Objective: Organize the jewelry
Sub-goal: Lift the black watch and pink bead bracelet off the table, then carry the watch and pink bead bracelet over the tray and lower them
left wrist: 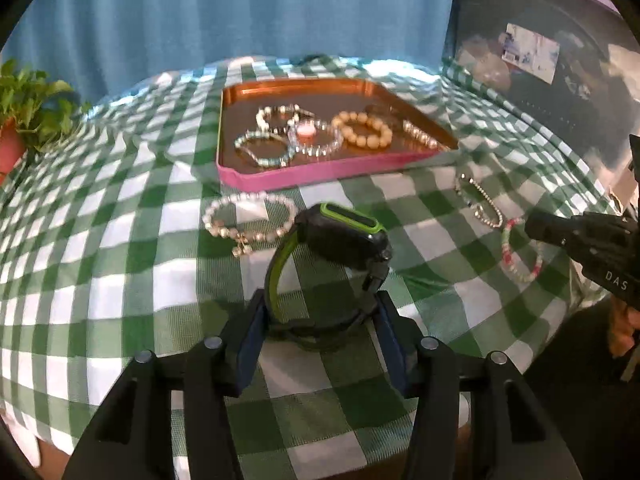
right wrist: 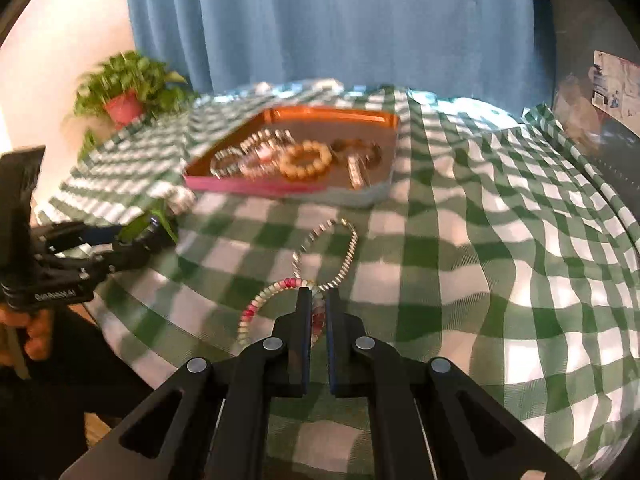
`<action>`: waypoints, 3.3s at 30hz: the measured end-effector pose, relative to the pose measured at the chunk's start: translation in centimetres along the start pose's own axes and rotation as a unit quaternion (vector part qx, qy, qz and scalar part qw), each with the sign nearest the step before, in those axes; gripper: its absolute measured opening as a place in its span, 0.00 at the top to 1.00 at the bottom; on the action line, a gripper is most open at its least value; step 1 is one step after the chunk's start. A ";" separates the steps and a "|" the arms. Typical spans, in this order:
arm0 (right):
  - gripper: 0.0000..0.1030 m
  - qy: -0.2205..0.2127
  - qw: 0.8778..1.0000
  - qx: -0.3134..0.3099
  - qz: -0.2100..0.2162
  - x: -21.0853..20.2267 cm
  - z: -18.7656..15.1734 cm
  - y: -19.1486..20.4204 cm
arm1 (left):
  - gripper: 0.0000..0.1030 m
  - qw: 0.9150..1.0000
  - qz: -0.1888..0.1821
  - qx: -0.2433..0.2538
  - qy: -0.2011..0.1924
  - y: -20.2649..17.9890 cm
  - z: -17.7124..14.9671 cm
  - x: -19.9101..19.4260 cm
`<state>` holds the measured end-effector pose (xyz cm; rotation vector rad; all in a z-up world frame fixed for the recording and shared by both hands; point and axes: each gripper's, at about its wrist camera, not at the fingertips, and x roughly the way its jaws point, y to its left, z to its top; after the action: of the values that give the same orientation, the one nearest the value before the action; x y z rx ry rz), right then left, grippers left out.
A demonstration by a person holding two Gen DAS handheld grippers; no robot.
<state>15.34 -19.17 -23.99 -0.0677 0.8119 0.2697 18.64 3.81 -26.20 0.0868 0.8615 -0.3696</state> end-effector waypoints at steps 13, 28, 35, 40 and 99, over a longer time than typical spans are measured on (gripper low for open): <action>0.88 0.025 1.000 -0.017 -0.008 1.7 -0.3 -0.2 | 0.53 0.998 -0.052 0.019 0.005 -0.2 2.0 1.7; 0.95 -0.001 0.998 0.053 0.019 -0.5 1.1 -1.7 | 0.56 1.000 -0.009 -0.024 -0.002 -0.6 1.7 -0.8; 0.95 -0.043 0.998 0.051 0.015 -4.3 2.4 -0.4 | 0.56 0.998 -0.012 -0.029 -0.053 -1.8 3.0 -5.4; 0.95 -0.073 0.996 0.049 0.011 -7.3 3.7 0.7 | 0.56 0.996 -0.011 -0.024 -0.081 -2.9 4.4 -8.5; 0.95 -0.116 0.993 0.013 0.036 3.6 18.2 -0.7 | 0.55 0.989 -0.034 -0.064 -0.126 5.2 18.2 2.6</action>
<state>30.74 -16.13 -14.14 0.0171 0.5880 0.3286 35.19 3.92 -16.68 -0.1068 0.6379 -0.3782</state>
